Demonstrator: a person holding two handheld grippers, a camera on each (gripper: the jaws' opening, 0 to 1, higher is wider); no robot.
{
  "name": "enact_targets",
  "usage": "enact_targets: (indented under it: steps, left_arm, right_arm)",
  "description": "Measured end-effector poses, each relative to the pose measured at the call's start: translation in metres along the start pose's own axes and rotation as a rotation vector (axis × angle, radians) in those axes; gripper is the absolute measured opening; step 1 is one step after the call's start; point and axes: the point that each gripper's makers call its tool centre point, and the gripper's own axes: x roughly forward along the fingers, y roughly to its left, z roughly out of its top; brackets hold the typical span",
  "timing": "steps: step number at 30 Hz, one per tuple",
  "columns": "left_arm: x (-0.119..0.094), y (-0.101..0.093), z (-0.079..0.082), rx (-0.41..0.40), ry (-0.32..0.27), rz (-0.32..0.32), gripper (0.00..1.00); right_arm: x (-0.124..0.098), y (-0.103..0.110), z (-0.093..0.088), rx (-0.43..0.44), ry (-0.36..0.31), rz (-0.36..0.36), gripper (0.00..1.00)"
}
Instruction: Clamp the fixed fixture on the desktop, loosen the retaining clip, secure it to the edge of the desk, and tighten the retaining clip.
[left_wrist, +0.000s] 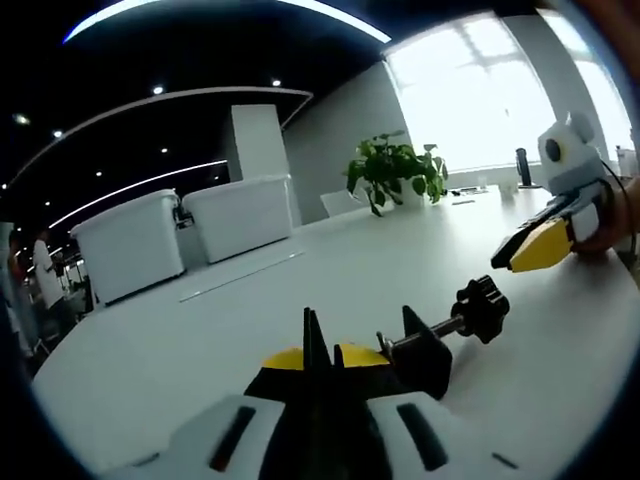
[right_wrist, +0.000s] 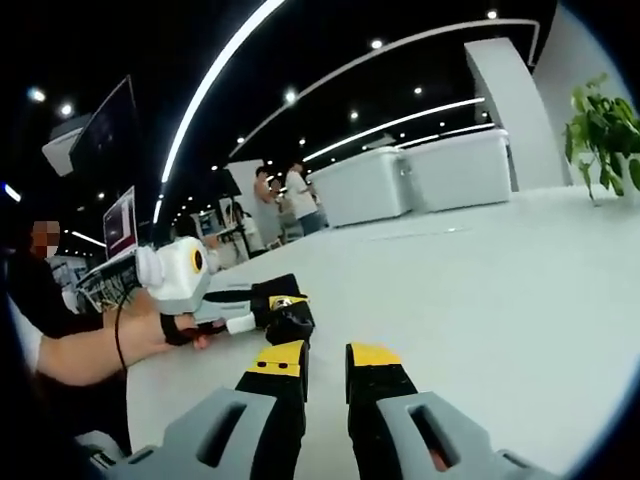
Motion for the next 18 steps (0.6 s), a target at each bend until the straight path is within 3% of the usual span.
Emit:
enact_targets:
  steps: [7,11,18]
  left_arm:
    - [0.0,0.0,0.0,0.002,-0.001,0.003,0.08]
    - [0.0,0.0,0.0,0.006,-0.001,0.006,0.08]
    - [0.001,0.001,0.0,0.012,-0.003,0.002,0.08]
  right_arm:
    - [0.001,0.011,0.004,0.043,-0.022,0.049,0.15]
    - [0.01,0.019,0.0,0.033,-0.005,0.065,0.15]
    - [0.024,0.023,0.006,0.104,-0.022,0.086,0.15]
